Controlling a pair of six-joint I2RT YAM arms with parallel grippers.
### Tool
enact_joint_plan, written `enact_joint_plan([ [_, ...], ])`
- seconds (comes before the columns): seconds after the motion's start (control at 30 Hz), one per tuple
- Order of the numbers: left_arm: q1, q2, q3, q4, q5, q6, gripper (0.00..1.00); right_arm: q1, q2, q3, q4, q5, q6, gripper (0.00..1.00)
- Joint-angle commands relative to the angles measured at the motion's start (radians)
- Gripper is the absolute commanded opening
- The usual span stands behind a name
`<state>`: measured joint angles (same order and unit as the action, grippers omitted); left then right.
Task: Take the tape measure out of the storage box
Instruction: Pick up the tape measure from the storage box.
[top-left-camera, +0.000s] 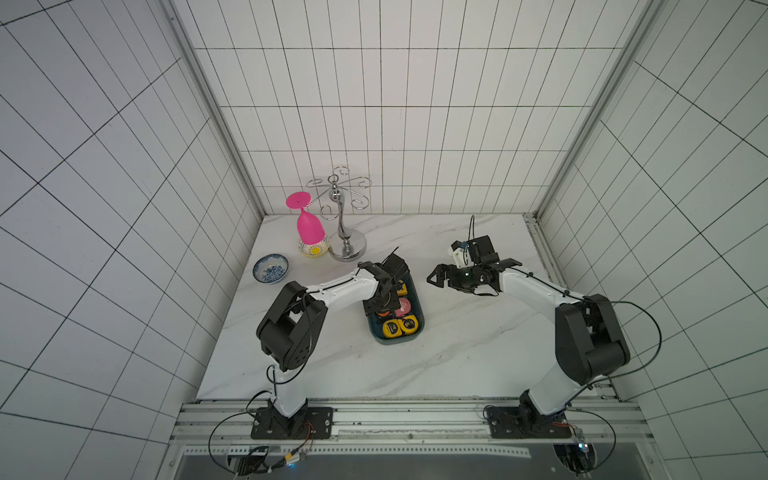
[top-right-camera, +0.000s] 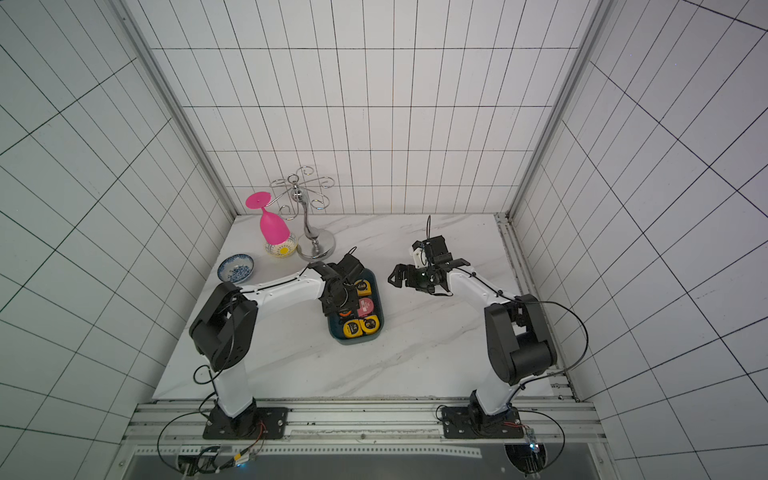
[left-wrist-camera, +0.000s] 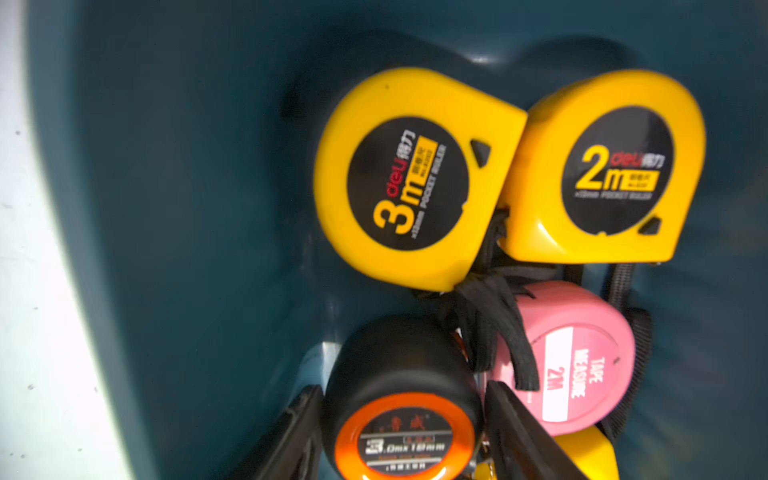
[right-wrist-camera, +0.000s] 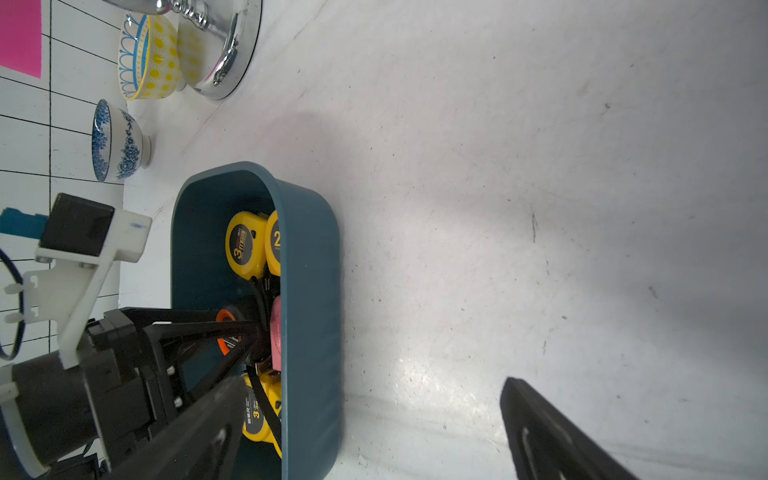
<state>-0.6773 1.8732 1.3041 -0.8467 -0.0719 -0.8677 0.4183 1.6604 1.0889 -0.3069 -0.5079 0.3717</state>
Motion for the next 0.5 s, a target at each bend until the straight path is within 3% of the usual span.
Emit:
enact_joint_plan([
  [0.0,0.009,0.034,-0.001,-0.007,-0.027,0.026,0.65,-0.006,0.020,-0.004,0.006,0.000,0.001,0.99],
  [0.23,0.010,0.049,0.001,-0.018,-0.022,0.036,0.65,-0.006,0.034,-0.002,0.014,-0.006,0.006,0.99],
  [0.47,0.009,0.022,0.005,-0.041,-0.036,0.032,0.46,-0.006,0.033,-0.003,0.016,-0.009,0.007,0.99],
])
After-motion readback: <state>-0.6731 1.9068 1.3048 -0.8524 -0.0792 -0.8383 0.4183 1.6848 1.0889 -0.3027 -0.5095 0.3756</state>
